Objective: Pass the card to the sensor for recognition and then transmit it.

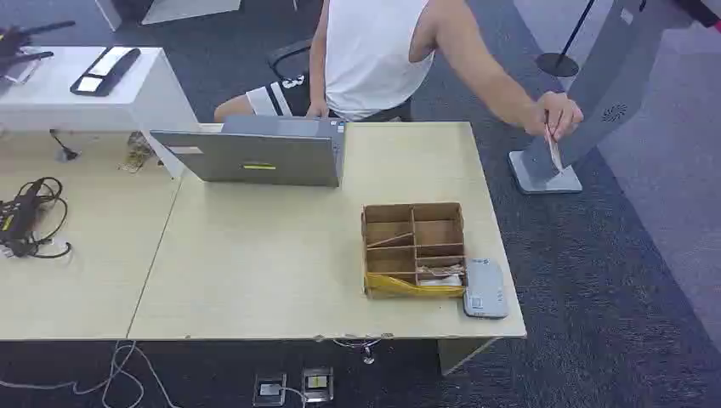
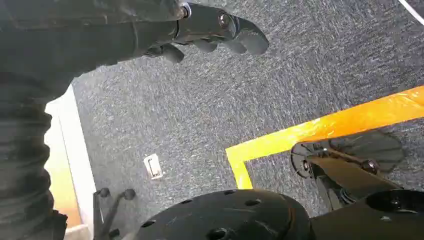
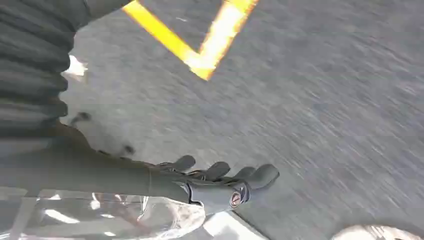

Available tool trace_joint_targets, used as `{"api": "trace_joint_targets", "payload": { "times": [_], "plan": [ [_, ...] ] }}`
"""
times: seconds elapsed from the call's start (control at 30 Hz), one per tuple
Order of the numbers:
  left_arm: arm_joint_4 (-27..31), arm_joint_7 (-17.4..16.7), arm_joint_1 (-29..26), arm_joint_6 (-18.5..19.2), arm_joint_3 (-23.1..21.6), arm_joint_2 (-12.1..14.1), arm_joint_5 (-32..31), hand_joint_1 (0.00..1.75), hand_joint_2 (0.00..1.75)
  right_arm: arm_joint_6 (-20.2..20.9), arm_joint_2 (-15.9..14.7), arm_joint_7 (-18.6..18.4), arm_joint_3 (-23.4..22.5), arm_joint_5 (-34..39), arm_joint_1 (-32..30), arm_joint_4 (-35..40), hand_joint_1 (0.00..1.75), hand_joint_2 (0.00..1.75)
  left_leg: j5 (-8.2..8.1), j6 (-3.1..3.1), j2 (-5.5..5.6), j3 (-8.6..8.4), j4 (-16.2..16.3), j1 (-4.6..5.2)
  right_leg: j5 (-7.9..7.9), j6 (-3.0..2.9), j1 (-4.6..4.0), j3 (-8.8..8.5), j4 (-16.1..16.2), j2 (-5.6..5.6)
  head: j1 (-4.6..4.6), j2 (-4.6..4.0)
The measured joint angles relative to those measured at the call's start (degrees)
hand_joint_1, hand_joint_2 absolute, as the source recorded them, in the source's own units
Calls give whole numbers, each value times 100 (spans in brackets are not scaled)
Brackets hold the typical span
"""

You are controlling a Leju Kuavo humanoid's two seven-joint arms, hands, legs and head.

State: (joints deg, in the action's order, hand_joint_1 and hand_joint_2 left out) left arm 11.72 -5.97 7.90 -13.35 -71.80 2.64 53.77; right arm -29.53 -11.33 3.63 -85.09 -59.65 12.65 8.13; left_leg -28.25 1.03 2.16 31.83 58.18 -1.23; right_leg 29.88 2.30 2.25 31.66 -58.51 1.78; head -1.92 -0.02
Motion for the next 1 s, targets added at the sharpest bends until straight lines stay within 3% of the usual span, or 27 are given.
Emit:
{"api": "trace_joint_targets", "payload": {
  "times": [0.17, 0.37, 0.43, 0.5, 0.53, 0.57, 0.6, 0.63, 0.67, 0.7, 0.8, 0.9, 1.0],
  "plan": [
    [0, 0, -1, 15, 0, 20, 2, 0, 175, 17, -1044, -138, -9, -20, 558, 55, 0, 175, 9, -15, 0, 0, 1, 20, -12, 19, 21, 0, 3, 1, -7, 0],
    [0, 0, -6, 17, 0, 26, 52, 0, 175, 176, -1965, -127, -9, 24, 1417, 188, 0, 175, 17, -26, 0, 5, 2, 29, -18, 26, 29, 1, -1, -1, -5, 0],
    [0, 20, -8, 17, 0, 28, 66, 0, 175, 771, -2128, -482, 13, 96, 1761, 361, 0, 175, 18, -27, -1, 4, 2, 27, -22, 28, 27, 3, -1, 1, -7, 0],
    [0, 35, 6, 61, 0, 28, 83, 0, 175, 1802, -2095, -1663, 174, 518, 1945, 1082, 0, 175, 19, -29, 7, -12, 6, 23, -21, 31, 23, -1, 4, -6, -2, 0],
    [0, 39, 11, 131, 0, 28, 85, 0, 175, 1871, -2066, -2347, 340, 1029, 1860, 1558, 0, 175, 24, -37, 42, -12, 8, 25, -11, 45, 25, -5, 6, -29, -7, 0],
    [0, 44, 13, 212, 0, 31, 90, 0, 175, 1774, -2064, -3045, 578, 1690, 1656, 2127, 0, 175, 29, -45, 102, 2, 8, 35, 7, 62, 34, -22, 5, -86, -5, 0],
    [0, 46, 3, 271, 2, 33, 96, 0, 175, 1595, -2069, -3422, 792, 2144, 1490, 2551, 0, 175, 30, -46, 135, 9, 8, 45, 10, 63, 50, -29, 2, -123, -7, 0],
    [0, 46, -26, 326, 4, 48, 105, 0, 175, 1075, -2140, -3903, 1242, 2863, 1246, 3272, 0, 175, 31, -48, 139, 21, 4, 55, 11, 61, 61, -23, -5, -123, 4, 0],
    [-2, 46, -34, 326, 4, 55, 105, 0, 175, 805, -2211, -4056, 1507, 3175, 1119, 3584, 0, 175, 30, -48, 125, 25, 3, 60, 11, 61, 63, -13, -6, -109, 0, 0],
    [-2, 46, -33, 328, 7, 66, 105, 0, 175, 438, -2372, -4160, 2003, 3513, 966, 4047, 0, 175, 23, -41, 87, 34, -1, 59, 9, 60, 63, -8, -11, -71, -5, 0],
    [-2, 46, -1, 378, 9, 72, 107, 0, 175, 81, -2615, -4192, 2862, 3805, 769, 4958, 0, 175, 2, -46, 14, 20, -5, 56, 6, 61, 59, -11, -11, 5, -7, 0],
    [-2, 46, 6, 378, 13, 68, 114, 0, 175, 98, -2759, -4194, 3667, 3738, 752, 5715, 0, 175, 6, -51, 2, 11, -4, 61, -1, 66, 66, -8, -8, 8, -2, 0],
    [-2, 48, 6, 378, 15, 68, 118, 0, 175, 109, -2833, -4195, 4189, 3685, 875, 6220, 0, 175, 25, -64, 42, 10, -4, 60, -5, 71, 64, -14, -5, -31, 2, 0]
  ]
}}
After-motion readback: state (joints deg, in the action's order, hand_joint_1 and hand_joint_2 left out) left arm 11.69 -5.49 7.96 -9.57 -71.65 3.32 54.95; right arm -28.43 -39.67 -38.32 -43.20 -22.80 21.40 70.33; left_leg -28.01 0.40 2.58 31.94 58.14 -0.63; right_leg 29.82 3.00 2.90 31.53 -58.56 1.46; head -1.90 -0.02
